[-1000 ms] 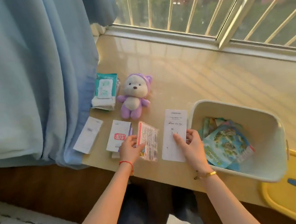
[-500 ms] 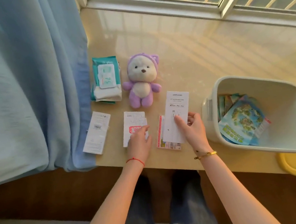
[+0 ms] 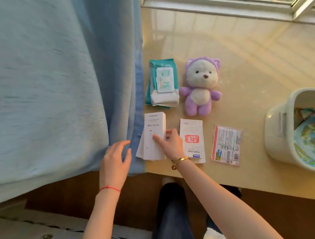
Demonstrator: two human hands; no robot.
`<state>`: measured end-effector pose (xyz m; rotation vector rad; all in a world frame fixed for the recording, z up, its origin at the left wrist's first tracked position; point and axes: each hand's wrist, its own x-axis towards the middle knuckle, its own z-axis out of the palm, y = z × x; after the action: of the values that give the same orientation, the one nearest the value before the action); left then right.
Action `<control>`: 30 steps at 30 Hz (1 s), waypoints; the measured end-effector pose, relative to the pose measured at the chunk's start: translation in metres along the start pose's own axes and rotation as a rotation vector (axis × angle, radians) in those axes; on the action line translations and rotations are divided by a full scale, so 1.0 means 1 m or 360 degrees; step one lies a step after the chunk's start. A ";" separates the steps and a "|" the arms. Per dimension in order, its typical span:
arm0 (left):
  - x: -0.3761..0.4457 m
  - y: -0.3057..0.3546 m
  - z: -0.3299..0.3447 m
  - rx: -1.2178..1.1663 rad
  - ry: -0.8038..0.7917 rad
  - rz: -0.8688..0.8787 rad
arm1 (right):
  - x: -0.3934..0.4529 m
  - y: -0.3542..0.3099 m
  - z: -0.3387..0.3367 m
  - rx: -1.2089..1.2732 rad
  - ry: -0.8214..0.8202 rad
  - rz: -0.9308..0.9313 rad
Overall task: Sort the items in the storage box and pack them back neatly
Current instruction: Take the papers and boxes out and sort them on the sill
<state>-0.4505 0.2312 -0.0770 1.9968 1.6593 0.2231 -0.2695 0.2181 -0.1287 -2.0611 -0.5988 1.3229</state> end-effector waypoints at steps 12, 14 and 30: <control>-0.002 0.015 0.009 -0.0006 -0.0007 0.0147 | 0.005 0.000 -0.010 -0.0902 0.0203 -0.0412; -0.001 0.030 0.008 0.0006 -0.0009 0.0182 | -0.006 0.000 -0.038 -0.0921 0.0276 -0.0598; -0.041 0.275 0.093 0.0005 -0.0054 0.0621 | -0.096 0.113 -0.374 -0.0979 0.0692 -0.0716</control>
<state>-0.1808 0.1365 -0.0119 2.2990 1.2359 0.3235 0.0401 -0.0188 -0.0286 -2.3789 -1.2820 0.4319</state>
